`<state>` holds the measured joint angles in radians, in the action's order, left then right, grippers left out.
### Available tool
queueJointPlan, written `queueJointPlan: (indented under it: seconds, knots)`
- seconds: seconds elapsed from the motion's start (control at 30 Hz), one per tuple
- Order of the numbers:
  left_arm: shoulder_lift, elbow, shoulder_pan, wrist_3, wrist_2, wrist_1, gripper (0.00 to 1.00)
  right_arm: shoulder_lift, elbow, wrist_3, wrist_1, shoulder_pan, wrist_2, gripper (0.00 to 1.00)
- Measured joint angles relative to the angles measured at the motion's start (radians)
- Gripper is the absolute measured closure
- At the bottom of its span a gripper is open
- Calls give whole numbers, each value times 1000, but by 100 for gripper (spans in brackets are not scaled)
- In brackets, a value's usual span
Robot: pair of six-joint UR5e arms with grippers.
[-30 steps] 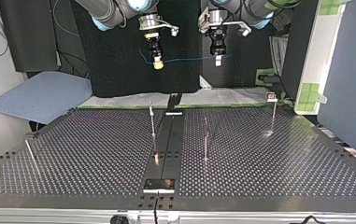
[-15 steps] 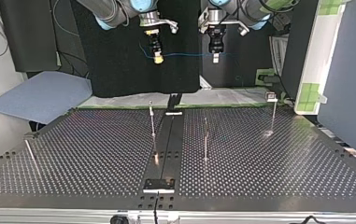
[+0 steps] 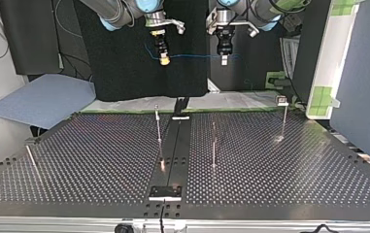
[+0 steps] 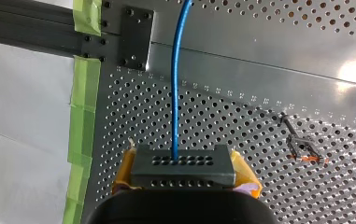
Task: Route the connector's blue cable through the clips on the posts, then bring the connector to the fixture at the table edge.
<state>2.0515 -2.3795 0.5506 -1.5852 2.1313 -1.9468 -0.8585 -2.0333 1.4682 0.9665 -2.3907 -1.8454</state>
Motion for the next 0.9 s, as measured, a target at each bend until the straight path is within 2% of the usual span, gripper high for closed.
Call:
queueJointPlan:
  seconds: [0.17, 0.33, 0.5, 0.6, 0.7, 0.9]
  knots:
    - [-19, 22, -3, -19, 22, 16, 100, -17, 17, 2, -18, -1, 1, 100]
    - [-55, 33, -8, -23, 37, -10, 100, -57, 54, 36, -56, -5, 14, 100]
    - [-94, 37, -18, -11, 69, -47, 100, -100, 82, 79, -100, 7, 46, 100]
    - [-118, 45, -26, -9, 93, -71, 100, -124, 102, 102, -124, 15, 53, 100]
    - [-142, 62, -33, -9, 107, -96, 100, -148, 120, 116, -148, 26, 58, 100]
    - [-189, 105, -50, -9, 113, -142, 100, -197, 146, 125, -197, 47, 66, 100]
